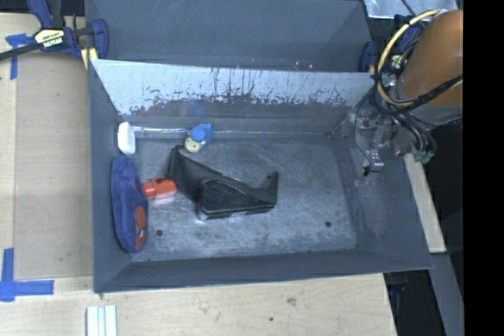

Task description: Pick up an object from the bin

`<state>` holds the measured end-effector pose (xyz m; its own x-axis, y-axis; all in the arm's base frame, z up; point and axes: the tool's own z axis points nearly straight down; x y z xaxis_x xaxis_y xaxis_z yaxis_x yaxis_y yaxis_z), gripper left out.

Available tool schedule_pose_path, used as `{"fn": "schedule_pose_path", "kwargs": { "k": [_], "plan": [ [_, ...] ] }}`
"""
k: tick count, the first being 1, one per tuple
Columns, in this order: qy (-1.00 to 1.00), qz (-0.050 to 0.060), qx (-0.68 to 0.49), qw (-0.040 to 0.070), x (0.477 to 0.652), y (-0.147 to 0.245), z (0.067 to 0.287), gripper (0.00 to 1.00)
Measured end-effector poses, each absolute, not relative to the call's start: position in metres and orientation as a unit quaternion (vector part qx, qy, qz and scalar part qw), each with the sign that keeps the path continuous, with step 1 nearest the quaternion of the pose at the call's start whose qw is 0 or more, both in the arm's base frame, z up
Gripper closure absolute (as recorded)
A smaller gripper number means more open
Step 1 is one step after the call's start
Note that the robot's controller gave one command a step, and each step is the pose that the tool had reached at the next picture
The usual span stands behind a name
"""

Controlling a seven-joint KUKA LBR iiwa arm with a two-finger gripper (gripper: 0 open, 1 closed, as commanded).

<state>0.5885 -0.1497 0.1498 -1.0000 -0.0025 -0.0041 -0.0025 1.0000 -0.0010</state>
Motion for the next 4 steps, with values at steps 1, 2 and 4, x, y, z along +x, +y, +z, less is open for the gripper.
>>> {"fn": "schedule_pose_path", "kwargs": {
  "k": [1,2,4],
  "plan": [
    [0.994,0.001,-0.105,0.0,0.576,-0.08,0.11,0.0],
    [0.985,0.001,-0.174,0.0,0.578,-0.025,0.069,0.0],
    [0.991,-0.001,-0.136,-0.002,0.567,0.02,0.069,1.0]
  ]
}}
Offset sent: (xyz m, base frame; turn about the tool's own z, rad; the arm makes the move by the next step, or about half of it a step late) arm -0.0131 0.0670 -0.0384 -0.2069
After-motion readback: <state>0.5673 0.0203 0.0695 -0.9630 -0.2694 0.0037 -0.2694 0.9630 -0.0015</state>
